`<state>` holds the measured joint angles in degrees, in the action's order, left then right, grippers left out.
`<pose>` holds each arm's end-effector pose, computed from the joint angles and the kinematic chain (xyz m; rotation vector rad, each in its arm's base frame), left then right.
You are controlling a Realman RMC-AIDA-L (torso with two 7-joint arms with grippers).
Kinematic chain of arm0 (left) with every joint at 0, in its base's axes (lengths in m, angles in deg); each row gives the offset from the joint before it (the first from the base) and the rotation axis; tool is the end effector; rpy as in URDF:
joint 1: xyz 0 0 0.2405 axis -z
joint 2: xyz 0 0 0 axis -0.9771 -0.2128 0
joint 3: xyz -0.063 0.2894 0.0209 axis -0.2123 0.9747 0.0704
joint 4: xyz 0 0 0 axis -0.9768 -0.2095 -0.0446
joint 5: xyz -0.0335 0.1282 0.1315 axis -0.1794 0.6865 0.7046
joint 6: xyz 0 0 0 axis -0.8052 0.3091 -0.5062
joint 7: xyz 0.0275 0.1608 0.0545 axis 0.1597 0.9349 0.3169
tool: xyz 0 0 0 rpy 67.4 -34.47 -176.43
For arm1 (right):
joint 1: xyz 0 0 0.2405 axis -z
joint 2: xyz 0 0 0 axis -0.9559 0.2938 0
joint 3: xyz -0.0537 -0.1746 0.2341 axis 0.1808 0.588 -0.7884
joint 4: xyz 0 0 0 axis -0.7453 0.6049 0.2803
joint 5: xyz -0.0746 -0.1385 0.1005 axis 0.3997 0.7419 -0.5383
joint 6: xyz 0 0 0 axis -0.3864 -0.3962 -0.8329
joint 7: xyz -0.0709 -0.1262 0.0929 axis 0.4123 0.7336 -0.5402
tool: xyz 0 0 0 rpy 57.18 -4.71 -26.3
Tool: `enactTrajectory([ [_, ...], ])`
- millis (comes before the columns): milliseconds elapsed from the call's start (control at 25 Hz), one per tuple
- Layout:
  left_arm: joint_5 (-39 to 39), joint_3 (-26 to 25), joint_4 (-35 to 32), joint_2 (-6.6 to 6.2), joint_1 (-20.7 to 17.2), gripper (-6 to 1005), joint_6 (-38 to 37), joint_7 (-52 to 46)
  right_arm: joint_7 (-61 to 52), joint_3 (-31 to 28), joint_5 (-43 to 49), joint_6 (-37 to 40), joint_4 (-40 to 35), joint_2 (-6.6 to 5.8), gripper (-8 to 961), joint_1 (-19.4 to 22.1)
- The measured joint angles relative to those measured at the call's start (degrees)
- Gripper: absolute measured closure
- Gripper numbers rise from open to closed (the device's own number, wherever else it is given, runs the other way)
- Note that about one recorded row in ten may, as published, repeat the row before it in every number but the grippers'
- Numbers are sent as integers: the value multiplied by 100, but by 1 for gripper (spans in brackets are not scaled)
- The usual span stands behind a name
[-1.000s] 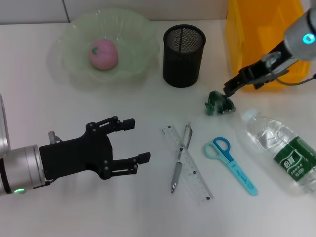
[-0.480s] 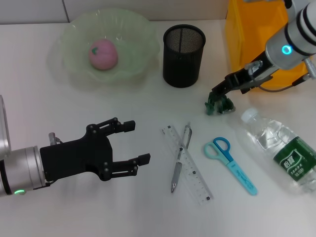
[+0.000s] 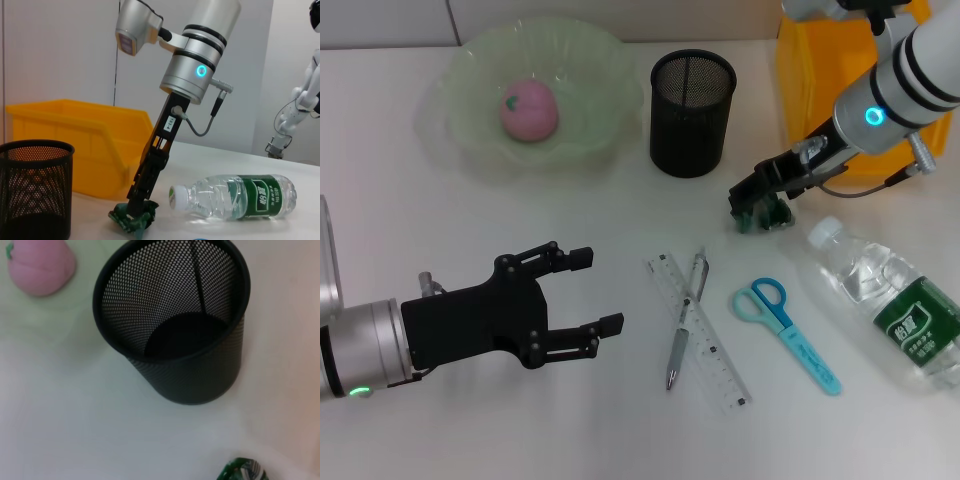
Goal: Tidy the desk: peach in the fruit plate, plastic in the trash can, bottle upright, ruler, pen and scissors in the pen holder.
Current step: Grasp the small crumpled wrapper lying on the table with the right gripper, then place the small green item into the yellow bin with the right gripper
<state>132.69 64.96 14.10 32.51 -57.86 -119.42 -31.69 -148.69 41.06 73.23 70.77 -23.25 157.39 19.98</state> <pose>-0.2894 0.2709 -0.0842 -2.7233 -0.3455 -0.8202 0.2156 0.4317 -0.0796 -2.2948 1.3947 -0.3367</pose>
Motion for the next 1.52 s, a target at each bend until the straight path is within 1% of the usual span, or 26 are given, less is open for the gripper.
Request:
enactTrajectory([
  [240,0,0,0,0,7,153,0,3,4,41,0,-233,337,1,223,-85],
  [440,0,0,0,0,10,153,8,5,38,39,-5,-326,405,2,236,-91],
  [640,0,0,0,0,14,153,21,6,60,10,-8,-366,404,2,485,-55],
  [920,0,0,0,0,21,154,51,7,97,16,-56,-375,379,-11,653,-15],
  [1440,0,0,0,0,31,154,108,7,208,30,-60,-436,377,-12,735,13],
  [1520,0,0,0,0,34,154,115,7,213,30,-60,-439,376,-12,767,16],
])
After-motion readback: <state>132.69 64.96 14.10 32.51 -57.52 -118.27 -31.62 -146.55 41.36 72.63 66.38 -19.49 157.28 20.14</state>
